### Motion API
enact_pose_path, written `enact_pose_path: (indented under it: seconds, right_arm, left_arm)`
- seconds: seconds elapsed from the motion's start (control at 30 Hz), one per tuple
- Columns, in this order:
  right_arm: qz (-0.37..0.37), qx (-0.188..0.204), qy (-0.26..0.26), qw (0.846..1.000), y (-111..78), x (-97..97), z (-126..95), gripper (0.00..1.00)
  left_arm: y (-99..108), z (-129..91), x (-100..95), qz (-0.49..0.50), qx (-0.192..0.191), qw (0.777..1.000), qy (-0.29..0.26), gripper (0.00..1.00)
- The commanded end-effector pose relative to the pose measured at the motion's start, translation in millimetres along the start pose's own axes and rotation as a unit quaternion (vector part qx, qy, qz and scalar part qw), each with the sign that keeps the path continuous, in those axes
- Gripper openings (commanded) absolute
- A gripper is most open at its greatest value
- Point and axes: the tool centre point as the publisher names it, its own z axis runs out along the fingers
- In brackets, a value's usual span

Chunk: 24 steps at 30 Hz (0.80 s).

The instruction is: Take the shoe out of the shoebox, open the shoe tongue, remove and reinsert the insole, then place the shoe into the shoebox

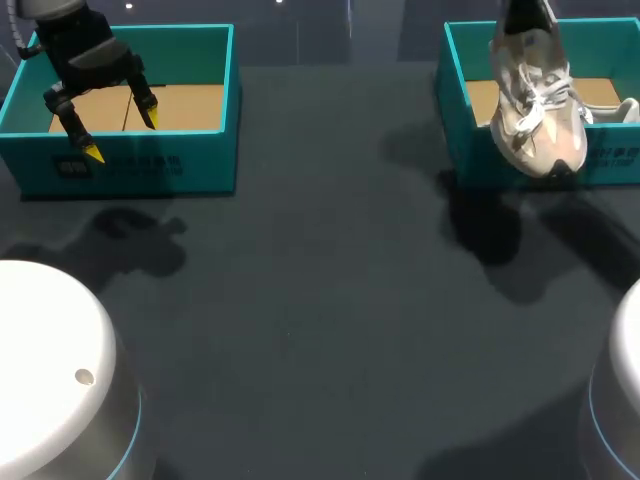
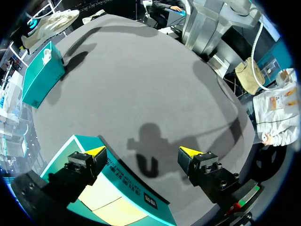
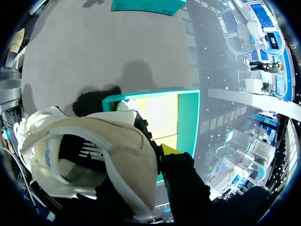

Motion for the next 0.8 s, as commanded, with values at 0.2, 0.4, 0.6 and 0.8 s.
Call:
enact_pose_path:
  seconds: [0.2,0.4,0.6,0.8]
  right_arm:
    - [-0.006,0.020,-0.004,1.000,-19.6,-18.3,-5,0.00]
    - [-0.012,0.028,0.005,1.000,-59.0,-68.7,3,0.00]
    - [-0.011,0.009,0.009,1.000,-88.1,-114.1,30,0.00]
    - [0.020,0.006,0.025,0.999,-109.5,-141.7,57,0.00]
  left_arm:
    - [0,0,-0.2,0.000,-0.001,1.000,0.001,1.00]
    - [0,0,-0.2,0.000,-0.001,1.000,0.001,1.00]
    - [0,0,-0.2,0.000,-0.001,1.000,0.001,1.00]
    - [0,0,-0.2,0.000,-0.001,1.000,0.001,1.00]
